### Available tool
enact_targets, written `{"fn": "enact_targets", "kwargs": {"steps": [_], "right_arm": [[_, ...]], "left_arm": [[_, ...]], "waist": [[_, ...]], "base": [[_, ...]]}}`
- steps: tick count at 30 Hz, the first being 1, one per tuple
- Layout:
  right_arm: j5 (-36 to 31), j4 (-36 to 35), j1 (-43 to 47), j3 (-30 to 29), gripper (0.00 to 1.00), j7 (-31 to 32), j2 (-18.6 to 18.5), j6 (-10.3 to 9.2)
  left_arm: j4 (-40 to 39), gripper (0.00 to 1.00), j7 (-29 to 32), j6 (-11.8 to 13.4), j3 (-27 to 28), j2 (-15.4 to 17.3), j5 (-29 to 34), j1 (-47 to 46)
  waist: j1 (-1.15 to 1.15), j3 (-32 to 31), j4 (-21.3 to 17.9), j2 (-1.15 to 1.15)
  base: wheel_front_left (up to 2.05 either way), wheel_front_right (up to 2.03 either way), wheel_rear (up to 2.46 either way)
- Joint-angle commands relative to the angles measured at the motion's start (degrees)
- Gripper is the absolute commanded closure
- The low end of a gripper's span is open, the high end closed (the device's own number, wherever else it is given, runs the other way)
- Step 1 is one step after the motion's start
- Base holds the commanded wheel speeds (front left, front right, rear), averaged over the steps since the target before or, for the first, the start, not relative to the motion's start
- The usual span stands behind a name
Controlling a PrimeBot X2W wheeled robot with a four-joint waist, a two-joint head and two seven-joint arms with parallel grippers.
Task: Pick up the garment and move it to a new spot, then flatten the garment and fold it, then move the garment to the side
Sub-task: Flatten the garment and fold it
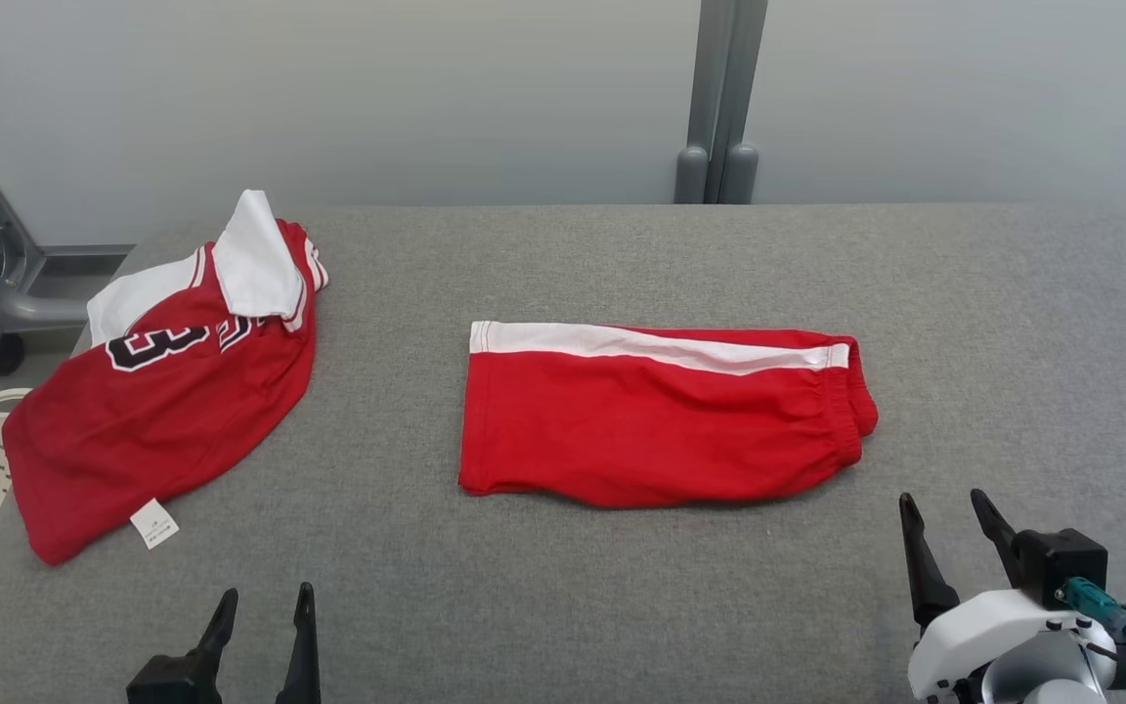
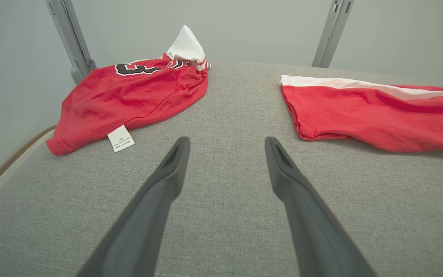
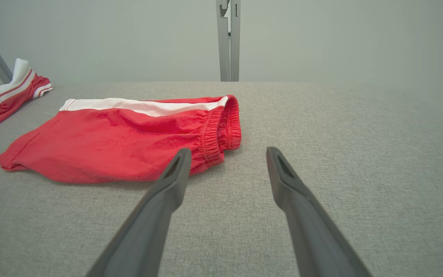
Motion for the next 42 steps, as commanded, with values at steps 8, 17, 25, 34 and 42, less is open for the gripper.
{"fn": "enact_targets", "kwargs": {"steps": [8, 17, 25, 34, 42], "right_arm": [[-0.18, -0.93, 1.52, -0.79, 0.0, 1.55, -0.12, -0.02], [0.99, -1.3, 0.84, 0.03, 0.0, 2.04, -0.11, -0.02], [1.2, -1.19, 0.14, -0.11, 0.0, 2.69, -0.12, -0.02], [0.22, -1.39, -8.69, -1.13, 0.0, 21.45, -0.15, -0.02], [-3.73, -1.08, -22.34, -5.96, 0.0, 39.16, -0.11, -0.01]], "left_arm": [[-0.12, 0.0, 1.82, 0.69, 0.77, 0.47, -1.4, -1.67], [0.18, 0.0, 1.62, 0.25, 0.84, 1.26, -2.29, -2.6], [0.67, 0.0, 1.68, 0.6, 0.04, 1.06, -2.39, -2.35], [-0.28, 0.0, 2.58, 0.7, -0.62, 1.03, -2.97, -2.87], [-0.55, 0.0, 2.51, -0.01, -1.85, 0.97, -2.54, -6.26]], "waist": [[0.0, 0.19, -1.01, 0.0], [0.0, 0.67, -1.57, 0.0], [0.0, 1.11, -1.2, 0.0], [0.0, 3.44, -1.19, 0.0], [0.0, 9.4, 1.16, 0.0]], "base": [[0.0, 0.0, 0.0], [0.0, 0.0, 0.0], [0.0, 0.0, 0.0], [0.0, 0.0, 0.0], [0.0, 0.0, 0.0]]}}
